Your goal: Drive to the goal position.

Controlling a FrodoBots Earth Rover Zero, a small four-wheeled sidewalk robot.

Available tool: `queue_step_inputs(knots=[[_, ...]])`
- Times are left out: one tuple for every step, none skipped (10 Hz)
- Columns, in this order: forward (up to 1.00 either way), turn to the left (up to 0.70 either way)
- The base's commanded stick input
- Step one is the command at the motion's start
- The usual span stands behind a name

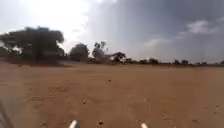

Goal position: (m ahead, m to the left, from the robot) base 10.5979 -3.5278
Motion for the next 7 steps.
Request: queue_step_inputs(knots=[[1.0,0.0],[1.0,0.0],[1.0,0.0],[1.0,0.0],[1.0,0.0],[1.0,0.0],[1.0,0.0]])
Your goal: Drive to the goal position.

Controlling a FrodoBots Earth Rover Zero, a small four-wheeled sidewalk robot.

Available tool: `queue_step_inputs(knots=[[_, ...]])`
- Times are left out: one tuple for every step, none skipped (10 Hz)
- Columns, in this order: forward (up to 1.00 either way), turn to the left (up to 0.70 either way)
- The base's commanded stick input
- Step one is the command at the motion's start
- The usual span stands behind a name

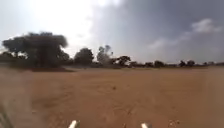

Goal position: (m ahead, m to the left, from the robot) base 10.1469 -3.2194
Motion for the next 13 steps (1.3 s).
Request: queue_step_inputs(knots=[[1.0,0.0],[1.0,0.0],[1.0,0.0],[1.0,0.0],[1.0,-0.27],[1.0,-0.27],[1.0,0.0],[1.0,0.0],[1.0,0.0],[1.0,0.0],[1.0,0.0],[1.0,-0.09],[1.0,-0.22]])
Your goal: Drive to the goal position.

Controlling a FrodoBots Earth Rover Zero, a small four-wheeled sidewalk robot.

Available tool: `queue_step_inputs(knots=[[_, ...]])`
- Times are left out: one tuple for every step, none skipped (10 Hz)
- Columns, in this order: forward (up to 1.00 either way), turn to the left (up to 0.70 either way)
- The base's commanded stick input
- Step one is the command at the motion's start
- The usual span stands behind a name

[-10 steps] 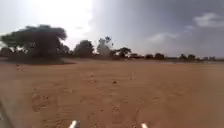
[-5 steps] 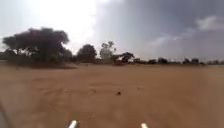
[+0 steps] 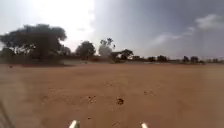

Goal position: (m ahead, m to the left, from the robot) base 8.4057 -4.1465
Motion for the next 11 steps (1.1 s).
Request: queue_step_inputs(knots=[[1.0,-0.2],[1.0,-0.08],[1.0,0.0],[1.0,0.0],[1.0,-0.27],[1.0,-0.27],[1.0,-0.27],[1.0,-0.27],[1.0,-0.26],[1.0,-0.12],[1.0,0.0]])
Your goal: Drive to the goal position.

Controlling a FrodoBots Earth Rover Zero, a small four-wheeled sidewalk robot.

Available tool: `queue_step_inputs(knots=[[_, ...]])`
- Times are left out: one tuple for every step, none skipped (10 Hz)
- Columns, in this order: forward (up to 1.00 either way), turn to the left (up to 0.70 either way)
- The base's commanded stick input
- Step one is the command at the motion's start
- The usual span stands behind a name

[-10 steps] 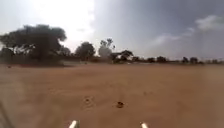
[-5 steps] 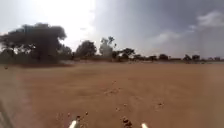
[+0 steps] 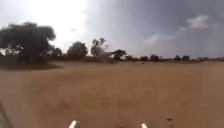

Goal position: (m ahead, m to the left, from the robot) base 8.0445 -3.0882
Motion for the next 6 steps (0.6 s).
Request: queue_step_inputs(knots=[[1.0,0.0],[1.0,0.0],[1.0,0.0],[1.0,0.0],[1.0,0.0],[1.0,0.0]])
